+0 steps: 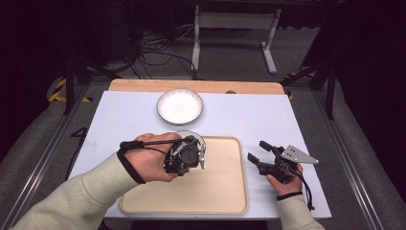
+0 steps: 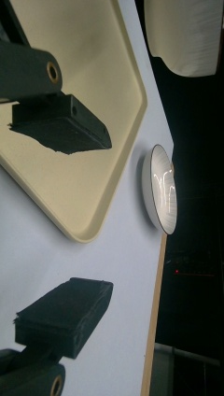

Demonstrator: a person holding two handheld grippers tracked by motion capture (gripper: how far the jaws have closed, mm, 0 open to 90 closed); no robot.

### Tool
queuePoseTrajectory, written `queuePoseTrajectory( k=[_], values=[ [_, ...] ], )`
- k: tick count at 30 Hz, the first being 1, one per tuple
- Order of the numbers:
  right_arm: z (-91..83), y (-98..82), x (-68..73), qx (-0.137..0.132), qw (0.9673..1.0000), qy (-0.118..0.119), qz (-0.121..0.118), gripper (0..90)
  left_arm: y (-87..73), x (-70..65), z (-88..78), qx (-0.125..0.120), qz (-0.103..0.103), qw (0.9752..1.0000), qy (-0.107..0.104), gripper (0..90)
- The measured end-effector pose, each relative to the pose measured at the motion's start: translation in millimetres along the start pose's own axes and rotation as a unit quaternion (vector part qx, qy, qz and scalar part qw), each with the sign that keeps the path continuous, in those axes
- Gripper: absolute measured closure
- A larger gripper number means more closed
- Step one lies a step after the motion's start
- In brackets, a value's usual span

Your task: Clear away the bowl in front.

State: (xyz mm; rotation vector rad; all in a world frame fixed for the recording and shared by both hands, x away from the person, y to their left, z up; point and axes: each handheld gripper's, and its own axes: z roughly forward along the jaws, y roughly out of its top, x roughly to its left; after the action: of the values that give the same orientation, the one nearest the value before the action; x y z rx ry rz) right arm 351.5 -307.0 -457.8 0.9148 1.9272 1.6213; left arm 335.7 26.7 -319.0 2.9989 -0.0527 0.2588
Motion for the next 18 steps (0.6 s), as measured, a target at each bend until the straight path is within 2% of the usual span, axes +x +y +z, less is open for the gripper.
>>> queuePoseTrajectory(
  k=[1,2,11,18],
  values=[
    [0.0,0.0,0.0,0.0,1.0,0.0,0.0,26.9,0.8,-0.4,1.3,0.003,0.005,1.0,0.003,82.7],
    [0.1,0.0,0.0,0.0,1.0,0.0,0.0,26.9,1.1,-1.8,3.5,0.001,0.001,1.0,0.004,82.7],
    [0.2,0.0,0.0,0.0,1.0,0.001,-0.001,26.8,4.0,-3.2,18.9,0.005,0.002,0.9999,-0.013,82.7],
    [0.2,0.1,0.3,0.001,1.0,0.002,-0.001,26.8,4.0,-0.4,35.5,0.016,-0.007,0.9996,-0.022,82.7]
  ],
)
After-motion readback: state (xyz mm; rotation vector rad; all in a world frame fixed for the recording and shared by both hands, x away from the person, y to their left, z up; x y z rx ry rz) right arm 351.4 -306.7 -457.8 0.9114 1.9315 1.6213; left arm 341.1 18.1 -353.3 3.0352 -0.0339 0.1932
